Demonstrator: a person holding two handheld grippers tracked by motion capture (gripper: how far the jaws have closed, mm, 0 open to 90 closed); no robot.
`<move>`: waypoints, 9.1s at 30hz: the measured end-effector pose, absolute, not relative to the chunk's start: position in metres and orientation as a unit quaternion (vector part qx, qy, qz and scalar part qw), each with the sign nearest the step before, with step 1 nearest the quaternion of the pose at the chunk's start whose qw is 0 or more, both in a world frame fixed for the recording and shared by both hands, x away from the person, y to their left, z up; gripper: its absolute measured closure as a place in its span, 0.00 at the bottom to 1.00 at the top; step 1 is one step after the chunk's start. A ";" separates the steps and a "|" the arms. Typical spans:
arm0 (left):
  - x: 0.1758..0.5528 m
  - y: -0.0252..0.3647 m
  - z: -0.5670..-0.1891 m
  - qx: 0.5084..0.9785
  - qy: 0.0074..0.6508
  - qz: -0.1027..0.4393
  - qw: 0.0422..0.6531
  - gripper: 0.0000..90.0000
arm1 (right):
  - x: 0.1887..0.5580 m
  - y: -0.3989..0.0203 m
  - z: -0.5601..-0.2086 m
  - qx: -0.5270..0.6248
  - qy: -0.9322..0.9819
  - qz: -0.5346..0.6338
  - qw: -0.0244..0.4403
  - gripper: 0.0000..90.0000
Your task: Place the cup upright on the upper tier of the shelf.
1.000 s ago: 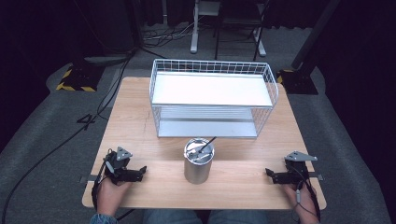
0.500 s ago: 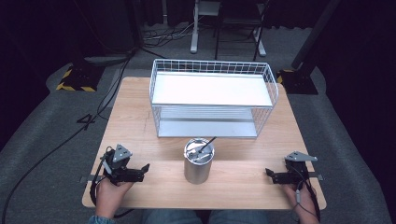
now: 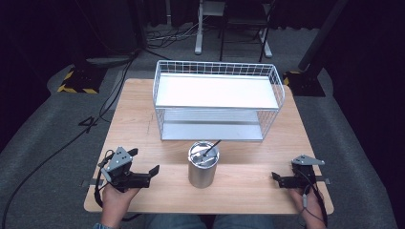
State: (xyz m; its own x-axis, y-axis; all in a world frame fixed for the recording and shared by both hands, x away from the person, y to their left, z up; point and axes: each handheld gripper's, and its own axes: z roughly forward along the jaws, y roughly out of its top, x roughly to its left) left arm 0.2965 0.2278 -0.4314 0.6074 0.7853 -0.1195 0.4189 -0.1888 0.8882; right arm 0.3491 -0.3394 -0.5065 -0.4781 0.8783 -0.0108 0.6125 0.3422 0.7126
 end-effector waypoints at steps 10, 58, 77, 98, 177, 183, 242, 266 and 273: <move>0.289 0.206 -0.421 0.743 0.362 0.140 0.545 0.00 | 0.349 -0.340 -0.507 0.470 0.794 0.329 0.202 0.00; 0.314 0.098 -0.443 0.772 0.295 0.136 0.546 0.00 | 0.349 -0.339 -0.507 0.471 0.793 0.329 0.203 0.01; 0.321 0.078 -0.462 0.769 0.276 0.181 0.547 0.04 | 0.349 -0.339 -0.507 0.476 0.790 0.328 0.206 0.01; 0.320 0.079 -0.458 0.777 0.279 0.178 0.536 0.04 | 0.351 -0.339 -0.507 0.483 0.785 0.326 0.209 0.01; 0.410 0.086 -0.230 0.727 0.298 0.226 0.576 0.04 | 0.351 -0.337 -0.507 0.488 0.782 0.324 0.212 0.01; 0.426 0.081 -0.223 0.716 0.305 0.248 0.577 0.04 | 0.351 -0.337 -0.507 0.489 0.782 0.324 0.211 0.01; 0.519 0.043 -0.250 0.725 0.387 0.250 0.513 0.04 | 0.351 -0.337 -0.507 0.488 0.782 0.325 0.211 0.01; 0.516 0.043 -0.257 0.724 0.381 0.256 0.515 0.04 | 0.351 -0.337 -0.507 0.488 0.782 0.325 0.211 0.01; 0.514 0.045 -0.257 0.715 0.377 0.263 0.526 0.00 | 0.351 -0.337 -0.507 0.488 0.782 0.325 0.212 0.01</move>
